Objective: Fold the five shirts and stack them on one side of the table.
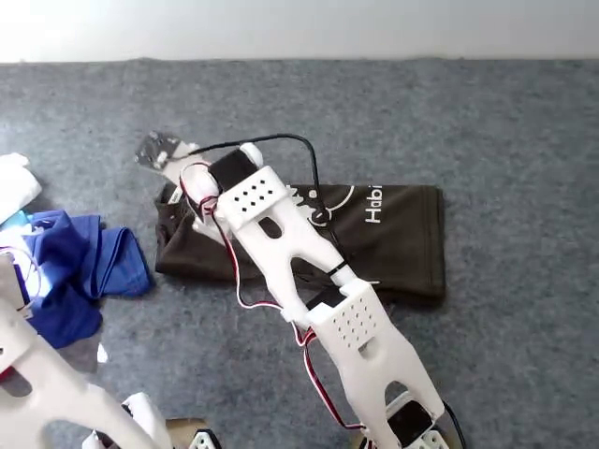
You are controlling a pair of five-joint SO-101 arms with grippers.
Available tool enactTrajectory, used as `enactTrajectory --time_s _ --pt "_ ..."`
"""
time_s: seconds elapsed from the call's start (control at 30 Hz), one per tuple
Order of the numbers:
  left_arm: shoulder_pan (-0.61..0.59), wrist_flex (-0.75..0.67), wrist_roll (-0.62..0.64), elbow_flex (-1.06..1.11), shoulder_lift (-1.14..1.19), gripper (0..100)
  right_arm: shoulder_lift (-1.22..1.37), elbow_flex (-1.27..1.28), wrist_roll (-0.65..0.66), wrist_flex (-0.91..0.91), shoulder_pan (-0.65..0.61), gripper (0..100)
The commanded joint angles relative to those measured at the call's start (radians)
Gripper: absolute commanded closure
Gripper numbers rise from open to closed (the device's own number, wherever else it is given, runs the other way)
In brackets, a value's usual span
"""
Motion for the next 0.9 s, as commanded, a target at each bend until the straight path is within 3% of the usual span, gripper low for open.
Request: enactTrajectory --time_s 0.0,0.17,0.53,0.7,0.87 --pt "0.0 0.005 0.011 -0.005 -0.026 99 -0.062 -0.015 0.005 0.117 0.041 98.4" --pt "-0.002 0.005 0.011 -0.007 -0.026 99 -0.053 0.044 -0.074 0.111 0.13 98.4" --pt "-0.002 0.005 0.009 -0.007 -0.026 99 -0.038 0.232 -0.081 0.116 0.147 98.5" --pt "-0.002 0.005 0.009 -0.007 -0.026 99 -0.188 0.242 -0.192 0.117 0.246 98.5" --pt "0.0 0.0 0.009 -0.007 -0.026 99 -0.335 0.387 -0.209 0.116 0.395 98.5"
